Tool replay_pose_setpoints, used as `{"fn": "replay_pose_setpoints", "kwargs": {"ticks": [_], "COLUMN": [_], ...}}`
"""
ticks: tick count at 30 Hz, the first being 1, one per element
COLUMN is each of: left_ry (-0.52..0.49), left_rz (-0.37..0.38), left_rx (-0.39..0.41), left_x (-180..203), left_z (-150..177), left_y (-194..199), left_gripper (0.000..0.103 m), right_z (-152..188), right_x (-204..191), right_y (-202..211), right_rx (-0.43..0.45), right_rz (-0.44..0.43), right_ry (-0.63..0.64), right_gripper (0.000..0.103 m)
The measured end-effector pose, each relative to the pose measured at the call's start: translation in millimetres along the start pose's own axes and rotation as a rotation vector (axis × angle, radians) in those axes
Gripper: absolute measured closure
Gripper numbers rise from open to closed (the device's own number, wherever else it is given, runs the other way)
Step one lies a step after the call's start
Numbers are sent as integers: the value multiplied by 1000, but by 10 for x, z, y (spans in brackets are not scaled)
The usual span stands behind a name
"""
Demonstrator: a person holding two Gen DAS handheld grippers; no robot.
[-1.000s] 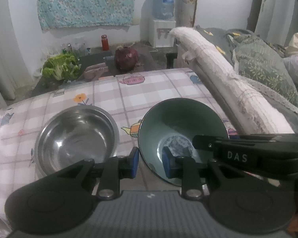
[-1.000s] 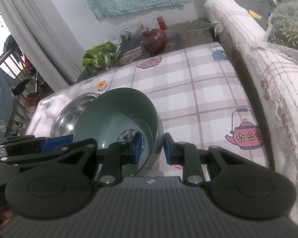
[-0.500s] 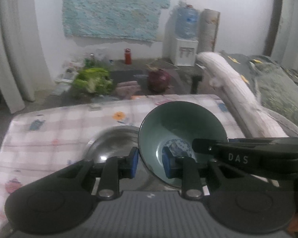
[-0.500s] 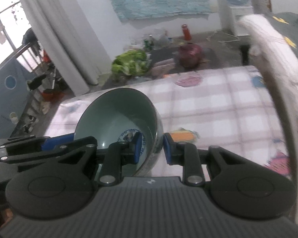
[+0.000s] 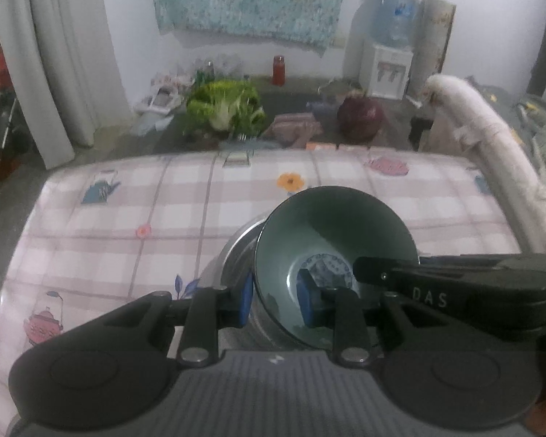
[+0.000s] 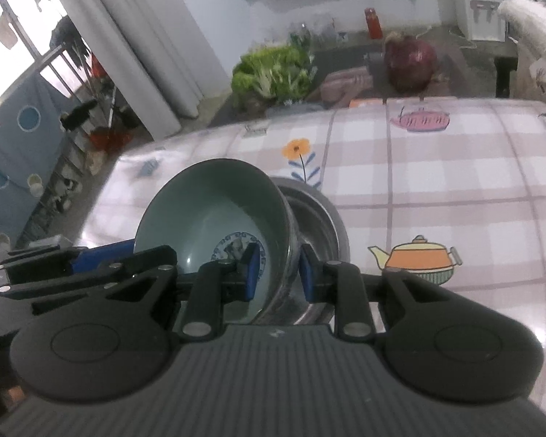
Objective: Organize plates and bowls
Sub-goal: 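Lower the green bowl into the stacked steel bowls and open the left tool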
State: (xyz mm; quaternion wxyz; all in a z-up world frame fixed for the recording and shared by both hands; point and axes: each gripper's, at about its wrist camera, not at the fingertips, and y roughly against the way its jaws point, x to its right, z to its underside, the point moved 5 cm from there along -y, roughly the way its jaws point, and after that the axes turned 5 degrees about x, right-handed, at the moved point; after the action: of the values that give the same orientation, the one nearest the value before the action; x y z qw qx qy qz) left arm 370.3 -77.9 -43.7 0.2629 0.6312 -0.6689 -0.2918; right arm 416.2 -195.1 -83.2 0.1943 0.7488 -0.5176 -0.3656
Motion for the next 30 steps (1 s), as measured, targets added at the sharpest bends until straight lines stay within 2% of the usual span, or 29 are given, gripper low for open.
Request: {"fn": "replay_pose_setpoints", "kwargs": {"ticks": [5, 9, 13, 14, 16, 18, 21, 25, 30], "left_ry": [0, -14, -7, 1, 13, 19, 35, 46, 35], "left_rz": [-3, 12, 19, 21, 27, 37, 54, 82, 122], "left_rx": [-45, -30, -18, -13, -5, -2, -10, 17, 88], "left_x": [-76, -102, -150, -185, -237, -297, -391, -489, -577], "left_z": [91, 99, 91, 95, 96, 111, 153, 227, 343], "left_y": [-201, -179, -115, -86, -37, 34, 148, 420, 844], "left_gripper": [77, 77, 74, 71, 66, 60, 52, 44, 24], "right_z": [72, 106, 113, 116, 112, 88, 40, 7, 107], "right_x": [10, -36, -110, -123, -138, -180, -252, -334, -463], "right_y": [-253, -357, -407, -411, -393, -338, -227, -20, 471], "right_rx": [-31, -30, -24, -25, -15, 10, 45, 93, 172], "right_rz": [28, 38, 88, 102, 106, 96, 88, 58, 39], "right_ry": [17, 55, 129, 145, 156, 171, 188, 166, 120], "right_gripper": [80, 78, 75, 72, 51, 35, 21, 19, 12]}}
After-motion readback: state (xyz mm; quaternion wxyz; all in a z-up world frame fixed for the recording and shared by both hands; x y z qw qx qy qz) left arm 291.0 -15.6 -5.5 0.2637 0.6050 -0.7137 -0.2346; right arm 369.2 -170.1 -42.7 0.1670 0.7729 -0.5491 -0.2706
